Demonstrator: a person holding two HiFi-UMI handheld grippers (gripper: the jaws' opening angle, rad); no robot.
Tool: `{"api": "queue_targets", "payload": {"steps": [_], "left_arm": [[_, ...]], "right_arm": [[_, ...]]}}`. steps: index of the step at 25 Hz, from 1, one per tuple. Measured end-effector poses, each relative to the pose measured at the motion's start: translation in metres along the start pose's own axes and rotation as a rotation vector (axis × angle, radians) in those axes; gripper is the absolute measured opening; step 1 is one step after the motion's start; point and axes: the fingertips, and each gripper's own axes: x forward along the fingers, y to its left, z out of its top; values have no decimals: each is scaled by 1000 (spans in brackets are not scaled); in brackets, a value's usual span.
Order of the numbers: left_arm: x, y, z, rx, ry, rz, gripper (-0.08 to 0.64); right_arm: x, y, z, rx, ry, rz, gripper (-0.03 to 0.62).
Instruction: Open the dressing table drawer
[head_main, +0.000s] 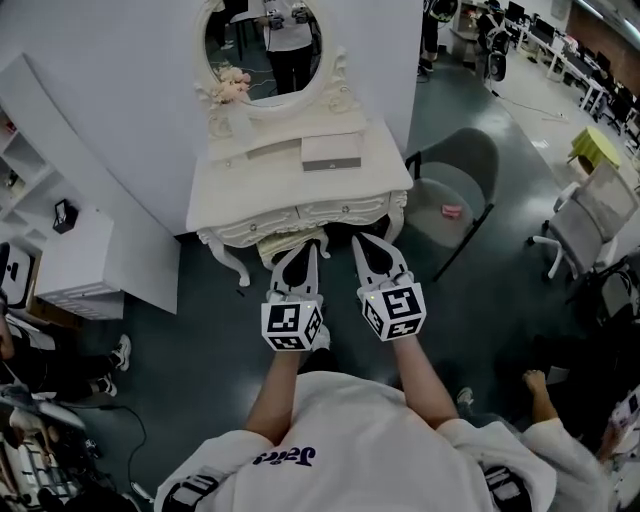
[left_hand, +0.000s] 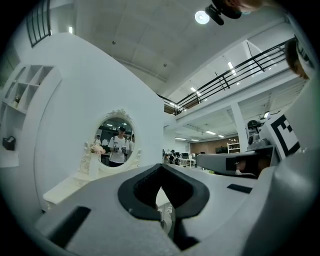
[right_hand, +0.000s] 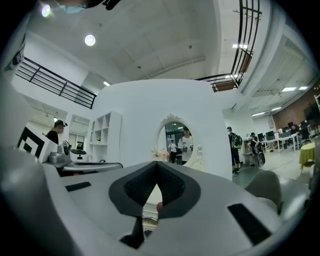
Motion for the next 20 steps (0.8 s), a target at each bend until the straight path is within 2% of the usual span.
{"api": "queue_targets", "payload": {"steps": [4, 9, 20], "left_arm": [[33, 14, -4, 5, -7, -18, 12], [86, 51, -8, 6, -11, -44, 12], [227, 144, -17, -2, -10, -115, 12]], "right_arm": [[29, -18, -3, 22, -11, -10, 8], [88, -37, -13, 44, -7, -26, 8], [257, -89, -20, 74, 6, -59, 8]]}}
